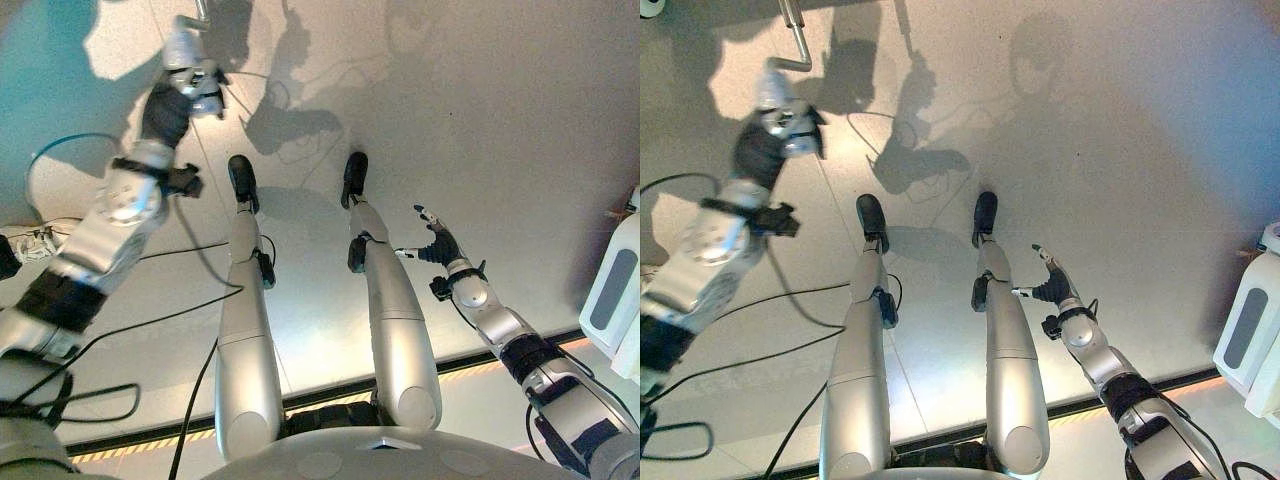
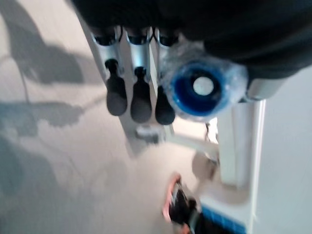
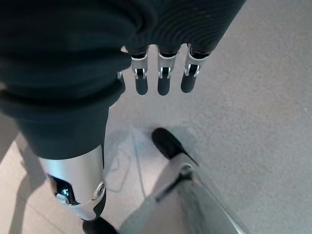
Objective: Raise the hospital bed
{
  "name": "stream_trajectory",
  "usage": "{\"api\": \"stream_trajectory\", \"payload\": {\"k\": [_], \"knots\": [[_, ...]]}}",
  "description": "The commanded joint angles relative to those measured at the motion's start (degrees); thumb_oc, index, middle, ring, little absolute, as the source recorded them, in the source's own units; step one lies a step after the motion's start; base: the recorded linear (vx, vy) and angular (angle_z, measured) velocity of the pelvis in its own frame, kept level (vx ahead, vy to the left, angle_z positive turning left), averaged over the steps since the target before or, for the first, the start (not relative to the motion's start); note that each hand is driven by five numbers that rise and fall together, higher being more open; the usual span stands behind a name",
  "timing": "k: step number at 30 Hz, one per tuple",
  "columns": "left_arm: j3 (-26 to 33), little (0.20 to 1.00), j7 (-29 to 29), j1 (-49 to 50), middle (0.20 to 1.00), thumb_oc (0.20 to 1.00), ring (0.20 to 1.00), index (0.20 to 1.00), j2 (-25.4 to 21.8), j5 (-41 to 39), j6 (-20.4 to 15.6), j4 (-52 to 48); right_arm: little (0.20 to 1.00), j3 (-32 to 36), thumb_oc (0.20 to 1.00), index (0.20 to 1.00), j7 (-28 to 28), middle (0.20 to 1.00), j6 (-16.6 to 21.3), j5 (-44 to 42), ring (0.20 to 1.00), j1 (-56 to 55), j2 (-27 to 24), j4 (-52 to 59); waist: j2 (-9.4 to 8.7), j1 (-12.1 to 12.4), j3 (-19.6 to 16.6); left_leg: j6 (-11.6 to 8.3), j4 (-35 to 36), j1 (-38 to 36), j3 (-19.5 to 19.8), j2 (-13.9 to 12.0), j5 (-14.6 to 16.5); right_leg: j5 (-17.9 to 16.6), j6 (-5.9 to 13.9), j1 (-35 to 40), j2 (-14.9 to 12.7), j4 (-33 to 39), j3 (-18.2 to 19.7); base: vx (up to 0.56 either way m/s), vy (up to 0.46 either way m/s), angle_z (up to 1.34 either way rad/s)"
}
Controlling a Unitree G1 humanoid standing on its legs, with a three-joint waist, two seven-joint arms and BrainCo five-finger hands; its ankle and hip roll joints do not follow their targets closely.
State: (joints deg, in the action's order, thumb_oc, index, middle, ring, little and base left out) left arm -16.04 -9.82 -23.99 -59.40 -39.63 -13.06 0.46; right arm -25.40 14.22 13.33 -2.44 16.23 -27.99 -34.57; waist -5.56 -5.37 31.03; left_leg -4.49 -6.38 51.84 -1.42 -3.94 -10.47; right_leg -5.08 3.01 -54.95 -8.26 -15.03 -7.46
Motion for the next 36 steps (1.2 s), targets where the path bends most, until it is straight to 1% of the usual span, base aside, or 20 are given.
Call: {"api": "stream_trajectory", "payload": {"k": [1, 3, 6, 8, 11, 12, 14, 17, 19, 20, 21, 22, 24, 25, 27, 29, 31, 32, 35, 36], "knots": [[1.3, 0.2, 5.2, 12.5, 0.2, 0.2, 0.2, 0.2, 1.5, 2.5, -8.7, -17.1, 1.0, 2.2, 1.0, 1.0, -0.2, 1.0, 1.2, -0.2, 1.0, -5.3, -4.3, 0.3, 4.95, 1.8, -1.2, 2.3, -1.3, -1.1, -0.2, 1.8, 5.0, 1.1, 4.52, 1.3, -0.4, -1.1, -0.3, 0.02, 0.063, 0.02], [5.2, 0.2, 5.6, 17.6, 0.2, 0.2, 0.2, 0.2, 1.3, 2.0, -8.8, -17.4, 1.0, 2.7, 1.0, 1.0, -0.5, 1.0, 1.4, 0.0, 1.0, -6.0, -4.6, 0.7, 5.1, 2.5, -1.2, 2.47, -1.6, -0.8, -0.1, 2.2, 5.4, 0.7, 4.68, 1.8, -0.6, -0.3, -0.5, 0.02, 0.06, -0.02], [7.8, 0.2, 5.1, 20.6, 0.2, 0.2, 0.2, 0.2, 2.3, 2.6, -8.7, -15.4, 1.0, 3.0, 1.0, 1.0, -0.7, 1.0, 1.6, 0.1, 1.0, -6.1, -4.8, 0.6, 5.11, 3.1, -1.2, 2.62, -2.0, -0.4, 0.1, 2.5, 5.6, 0.4, 4.83, 2.3, -1.0, 0.5, -0.7, 0.02, 0.048, -0.01], [7.9, 0.2, 5.1, 20.6, 0.2, 0.2, 0.2, 0.2, 2.3, 2.6, -8.7, -15.4, 1.0, 3.0, 1.0, 1.0, -0.7, 1.0, 1.6, 0.1, 1.0, -6.1, -4.8, 0.6, 5.09, 3.1, -1.2, 2.63, -2.0, -0.4, 0.1, 2.5, 5.7, 0.4, 4.83, 2.3, -1.0, 0.5, -0.7, 0.01, 0.043, 0.01], [9.5, 0.2, 3.5, 20.9, 0.2, 0.2, 0.2, 0.2, 4.6, 4.2, -8.3, -9.0, 1.0, 2.6, 1.0, 1.0, -0.8, 1.0, 1.5, 0.2, 1.0, -5.5, -4.4, 0.6, 4.58, 3.7, -1.2, 2.84, -2.9, 0.4, 0.3, 2.9, 6.3, 0.3, 5.09, 2.8, -1.3, 1.5, -1.0, 0.02, 0.082, 0.01], [9.8, 0.2, 2.4, 19.5, 0.2, 0.2, 0.2, 0.2, 5.3, 5.8, -7.9, -4.1, 1.0, 2.4, 1.0, 1.0, -1.0, 1.0, 1.4, 0.1, 1.0, -5.1, -4.3, 0.4, 4.23, 3.7, -1.2, 2.93, -3.9, 1.1, 0.3, 3.0, 6.7, 0.2, 5.15, 2.8, -1.5, 1.6, -1.0, 0.02, 0.088, 0.02], [9.4, 0.2, 1.6, 18.1, 0.2, 0.2, 0.2, 0.2, 5.9, 7.1, -7.5, -1.7, 1.0, 2.4, 1.0, 1.0, -1.1, 1.0, 1.4, 0.1, 1.0, -4.7, -4.1, 0.2, 3.93, 3.7, -1.2, 2.99, -4.5, 1.6, 0.4, 3.0, 7.1, 0.1, 5.24, 2.8, -1.6, 1.8, -1.0, 0.01, 0.062, 0.03], [8.9, 0.2, -0.5, 13.3, 0.2, 0.2, 0.2, 0.2, 7.0, 9.7, -6.5, 7.9, 1.0, 1.8, 1.0, 1.0, -1.3, 1.0, 1.2, 0.1, 1.0, -3.4, -3.9, 0.2, 2.73, 3.1, -1.2, 3.22, -6.4, 3.3, 0.3, 2.9, 8.1, -0.3, 5.34, 2.5, -1.9, 2.3, -0.8, 0.01, 0.078, 0.03], [7.1, 0.2, -1.2, 8.3, 0.2, 0.2, 0.2, 0.2, 8.3, 8.1, -5.7, 15.2, 1.0, 1.7, 1.0, 1.0, -1.2, 1.0, 1.1, -0.3, 1.0, -2.4, -3.6, 0.1, 1.69, 2.6, -1.2, 3.32, -7.6, 4.4, 0.3, 2.8, 8.7, -0.6, 5.43, 2.3, -1.9, 2.8, -0.7, 0.02, 0.079, 0.01], [6.2, 0.2, -2.3, 4.7, 0.2, 0.2, 0.2, 0.2, 8.3, 9.6, -5.0, 19.1, 1.0, 1.6, 1.0, 1.0, -1.1, 1.0, 0.9, -0.3, 1.0, -1.9, -3.5, 0.0, 1.07, 2.2, -1.2, 3.29, -8.6, 4.9, 0.3, 2.7, 9.5, -0.8, 5.56, 2.4, -1.8, 3.4, -0.6, 0.02, 0.112, 0.03], [4.2, 0.2, -2.7, -0.3, 0.2, 0.2, 0.2, 0.2, 8.7, 8.4, -4.3, 25.5, 1.0, 1.1, 1.0, 1.0, -1.2, 1.0, 0.9, -0.7, 1.0, -1.5, -3.2, 0.6, -0.2, 1.2, -1.2, 3.35, -10.5, 6.3, 0.2, 2.4, 10.3, -1.0, 5.67, 2.2, -1.7, 3.6, -0.2, 0.01, 0.083, 0.01], [4.0, 0.2, -2.6, -0.6, 0.2, 0.2, 0.2, 0.2, 8.7, 8.4, -4.4, 25.7, 1.0, 1.2, 1.0, 1.0, -1.3, 1.0, 0.9, -0.7, 1.0, -1.5, -3.1, 0.6, -0.17, 1.3, -1.2, 3.35, -10.6, 6.4, 0.2, 2.4, 10.3, -1.0, 5.68, 2.1, -1.7, 3.6, -0.2, 0.01, 0.077, 0.01], [1.4, 0.2, -4.2, -7.2, 0.2, 0.2, 0.2, 0.2, 8.2, 10.9, -3.4, 32.5, 1.0, 0.6, 1.0, 1.0, -1.3, 1.0, 0.9, -0.9, 1.0, -0.7, -2.8, 0.4, -1.26, 0.5, -1.2, 3.43, -12.5, 7.7, 0.1, 2.2, 11.3, -1.1, 5.78, 1.7, -1.5, 3.7, 0.1, 0.01, 0.056, 0.05], [0.6, 0.2, -4.6, -9.5, 0.2, 0.2, 0.2, 0.2, 8.9, 10.1, -3.0, 35.5, 1.0, 0.3, 1.0, 1.0, -1.3, 1.0, 0.9, -1.1, 1.0, -0.4, -2.6, 0.7, -1.81, 0.0, -1.2, 3.49, -13.3, 8.2, 0.2, 2.1, 11.7, -1.1, 5.79, 1.6, -1.4, 3.7, 0.2, 0.01, 0.065, 0.08], [-2.5, 0.2, -5.3, -17.6, 0.2, 0.2, 0.2, 0.2, 9.5, 9.1, -2.0, 45.3, 1.0, -0.9, 1.0, 1.0, -1.2, 1.0, 1.0, -1.8, 1.0, 0.3, -2.1, 1.2, -3.18, -1.5, -1.2, 3.58, -15.4, 9.5, 0.1, 1.9, 12.9, -1.6, 5.97, 1.6, -1.3, 4.7, 0.7, 0.01, 0.085, 0.03], [-3.1, 0.2, -5.2, -18.3, 0.2, 0.2, 0.2, 0.2, 9.5, 8.9, -2.2, 45.8, 1.0, -0.7, 1.0, 1.0, -1.2, 1.0, 1.0, -1.8, 1.0, 0.3, -2.0, 1.2, -3.2, -1.2, -1.2, 3.58, -15.5, 9.7, 0.1, 1.9, 13.0, -1.6, 5.98, 1.5, -1.2, 4.7, 0.7, 0.01, 0.04, -0.07], [-7.5, 0.2, -5.3, -26.8, 0.2, 0.2, 0.2, 0.2, 10.1, 10.2, 0.0, 57.5, 1.0, -2.4, 1.0, 1.0, -1.3, 1.0, 1.3, -3.0, 1.0, 1.4, -0.7, 1.0, -5.05, -2.6, -1.2, 3.65, -17.7, 10.7, -0.1, 1.4, 14.3, -2.7, 6.38, 2.1, -0.8, 6.7, 1.3, 0.01, 0.051, -0.09], [-7.7, 0.2, -5.2, -27.1, 0.2, 0.2, 0.2, 0.2, 10.1, 10.2, -0.1, 57.7, 1.0, -2.4, 1.0, 1.0, -1.3, 1.0, 1.3, -3.0, 1.0, 1.4, -0.7, 1.0, -5.1, -2.5, -1.2, 3.65, -17.8, 10.8, -0.1, 1.4, 14.4, -2.8, 6.38, 2.0, -0.8, 6.7, 1.3, 0.0, 0.051, -0.17], [-11.8, 0.2, -5.7, -33.3, 0.2, 0.2, 0.2, 0.2, 11.3, 14.4, 1.8, 65.9, 1.0, -4.2, 1.0, 1.0, -1.8, 1.0, 1.6, -3.7, 1.0, 2.4, 0.2, 0.8, -6.42, -3.5, -1.2, 3.66, -19.7, 11.6, -0.6, 0.8, 15.3, -4.0, 6.65, 2.5, -0.5, 8.5, 2.0, 0.0, 0.032, -0.17], [-11.9, 0.2, -5.6, -33.4, 0.2, 0.2, 0.2, 0.2, 11.4, 14.4, 1.8, 66.0, 1.0, -4.2, 1.0, 1.0, -1.8, 1.0, 1.6, -3.7, 1.0, 2.4, 0.2, 0.8, -6.44, -3.4, -1.2, 3.66, -19.7, 11.6, -0.6, 0.8, 15.3, -4.0, 6.65, 2.5, -0.5, 8.5, 2.0, -0.02, 0.026, -0.16]]}}
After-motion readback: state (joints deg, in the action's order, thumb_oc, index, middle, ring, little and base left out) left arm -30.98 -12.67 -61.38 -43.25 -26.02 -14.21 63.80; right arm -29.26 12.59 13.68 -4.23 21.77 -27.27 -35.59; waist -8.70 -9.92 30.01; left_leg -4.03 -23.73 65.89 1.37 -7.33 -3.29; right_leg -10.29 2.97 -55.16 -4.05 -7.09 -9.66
